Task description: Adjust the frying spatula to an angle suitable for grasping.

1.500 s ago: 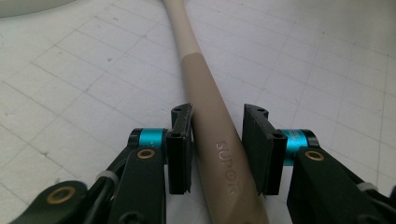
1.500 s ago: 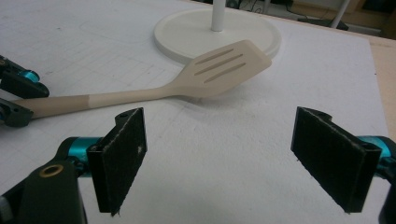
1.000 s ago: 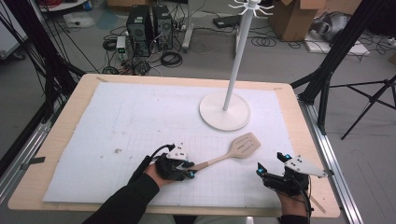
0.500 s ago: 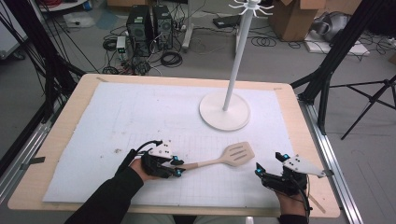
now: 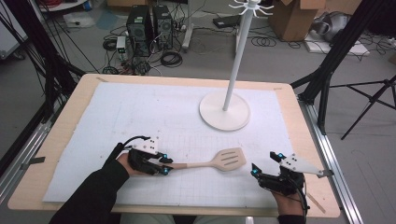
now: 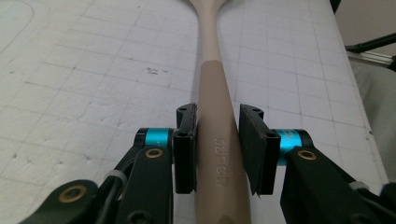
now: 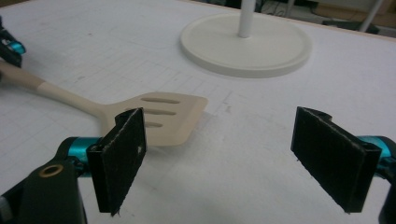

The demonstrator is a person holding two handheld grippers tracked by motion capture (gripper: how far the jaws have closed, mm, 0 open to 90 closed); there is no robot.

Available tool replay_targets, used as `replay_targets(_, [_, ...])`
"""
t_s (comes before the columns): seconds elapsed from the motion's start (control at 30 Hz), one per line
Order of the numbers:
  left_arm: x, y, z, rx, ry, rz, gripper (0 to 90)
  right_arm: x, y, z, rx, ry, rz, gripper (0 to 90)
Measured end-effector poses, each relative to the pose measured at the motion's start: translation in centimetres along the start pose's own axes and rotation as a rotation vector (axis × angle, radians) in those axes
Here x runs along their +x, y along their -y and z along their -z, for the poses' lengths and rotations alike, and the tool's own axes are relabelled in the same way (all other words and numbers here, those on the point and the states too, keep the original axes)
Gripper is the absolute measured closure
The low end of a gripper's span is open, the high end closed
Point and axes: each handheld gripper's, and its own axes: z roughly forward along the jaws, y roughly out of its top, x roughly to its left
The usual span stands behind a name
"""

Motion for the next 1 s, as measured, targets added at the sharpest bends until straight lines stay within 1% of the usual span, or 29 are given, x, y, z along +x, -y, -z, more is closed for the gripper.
replay_targets(0.03, [0.0,0.0,0.1,-0.011,-0.025,0.022,64.5,0.2,-0.1,-0.1,0.004,-0.014,0.006,16.7])
replay_targets(0.07, [0.0,0.0,0.5,-0.051,-0.07,0.12,41.2,0.5,-0.3,-0.5,0.004,-0.044,0.023,16.7])
replay_targets(0.1, [0.0,0.0,0.5,-0.051,-0.07,0.12,31.8,0.5,-0.3,-0.5,0.004,-0.044,0.023,16.7])
replay_targets(0.13, [-0.3,-0.2,1.5,-0.087,-0.114,0.13,28.5,0.9,-0.5,-0.7,-0.003,-0.08,0.034,16.7])
replay_targets(0.17, [-0.3,-0.2,1.5,-0.087,-0.114,0.13,28.1,0.9,-0.5,-0.7,-0.003,-0.08,0.034,16.7])
replay_targets(0.2, [-0.8,0.0,2.7,-0.171,-0.172,0.161,23.8,1.3,-1.0,-1.1,-0.015,-0.116,0.054,16.7])
replay_targets(0.23, [-1.0,0.2,3.3,-0.207,-0.194,0.177,21.2,1.5,-1.2,-1.3,-0.018,-0.128,0.059,16.7])
replay_targets(0.27, [-1.3,0.5,3.9,-0.241,-0.221,0.191,20.5,1.7,-1.5,-1.5,-0.022,-0.15,0.068,16.7])
replay_targets(0.3, [-1.3,0.5,3.9,-0.241,-0.221,0.191,20.6,1.7,-1.5,-1.5,-0.022,-0.15,0.068,16.7])
replay_targets(0.33, [-1.8,1.3,4.9,-0.295,-0.266,0.198,20.5,2.4,-2.1,-2.2,-0.019,-0.191,0.097,16.8])
replay_targets(0.37, [-1.8,1.3,4.9,-0.295,-0.266,0.198,20.6,2.4,-2.1,-2.2,-0.019,-0.191,0.097,16.8])
replay_targets(0.4, [-2.3,2.3,5.6,-0.332,-0.308,0.197,20.6,3.3,-2.8,-3.1,-0.004,-0.242,0.13,18.7])
replay_targets(0.43, [-2.3,2.3,5.6,-0.332,-0.308,0.197,20.7,3.3,-2.8,-3.1,-0.004,-0.242,0.13,18.7])
replay_targets(0.47, [-2.5,2.7,5.9,-0.342,-0.324,0.207,20.7,4.1,-3.4,-4.1,0.016,-0.293,0.174,22.2])
replay_targets(0.53, [-2.9,3.7,6.5,-0.356,-0.362,0.213,20.7,4.5,-3.7,-4.7,0.03,-0.309,0.191,22.3])
replay_targets(0.57, [-3.0,4.0,7.0,-0.373,-0.386,0.215,20.7,5.3,-4.4,-5.9,0.059,-0.336,0.224,24.0])
replay_targets(0.6, [-3.0,4.0,7.0,-0.373,-0.386,0.215,20.7,5.3,-4.4,-5.9,0.059,-0.336,0.224,24.0])
replay_targets(0.63, [-3.1,4.2,7.5,-0.4,-0.416,0.219,20.7,6.0,-5.0,-7.1,0.085,-0.364,0.258,25.6])
replay_targets(0.67, [-3.1,4.2,7.8,-0.407,-0.431,0.22,20.7,6.4,-5.2,-7.7,0.098,-0.378,0.27,26.1])
replay_targets(0.7, [-3.1,4.2,7.8,-0.407,-0.431,0.22,20.7,6.4,-5.2,-7.7,0.098,-0.378,0.27,26.1])
replay_targets(0.73, [-3.1,4.5,8.2,-0.419,-0.453,0.226,20.6,7.2,-5.6,-8.9,0.143,-0.399,0.302,28.2])
replay_targets(0.77, [-3.1,4.5,8.2,-0.419,-0.453,0.226,20.7,7.2,-5.6,-8.9,0.143,-0.399,0.302,28.2])
replay_targets(0.8, [-3.1,4.6,8.3,-0.425,-0.462,0.231,20.8,7.8,-5.9,-10.1,0.188,-0.428,0.33,30.3])
replay_targets(0.83, [-3.1,4.7,8.4,-0.424,-0.465,0.231,20.8,7.8,-5.9,-10.1,0.188,-0.428,0.33,30.3])
replay_targets(0.87, [-3.1,4.9,8.6,-0.431,-0.475,0.239,21.0,8.3,-6.1,-11.0,0.224,-0.451,0.362,34.3])
replay_targets(0.9, [-3.1,4.9,8.6,-0.431,-0.475,0.239,21.0,8.3,-6.1,-11.0,0.224,-0.451,0.362,34.3])
replay_targets(0.93, [-3.0,5.0,8.8,-0.433,-0.484,0.244,21.0,8.7,-6.4,-11.6,0.255,-0.471,0.395,37.2])
replay_targets(0.97, [-3.0,5.0,8.8,-0.433,-0.484,0.244,21.0,8.7,-6.4,-11.6,0.255,-0.471,0.395,37.2])
replay_targets(1.0, [-3.0,5.0,8.8,-0.432,-0.484,0.247,21.0,9.0,-6.5,-12.0,0.274,-0.48,0.41,38.6])
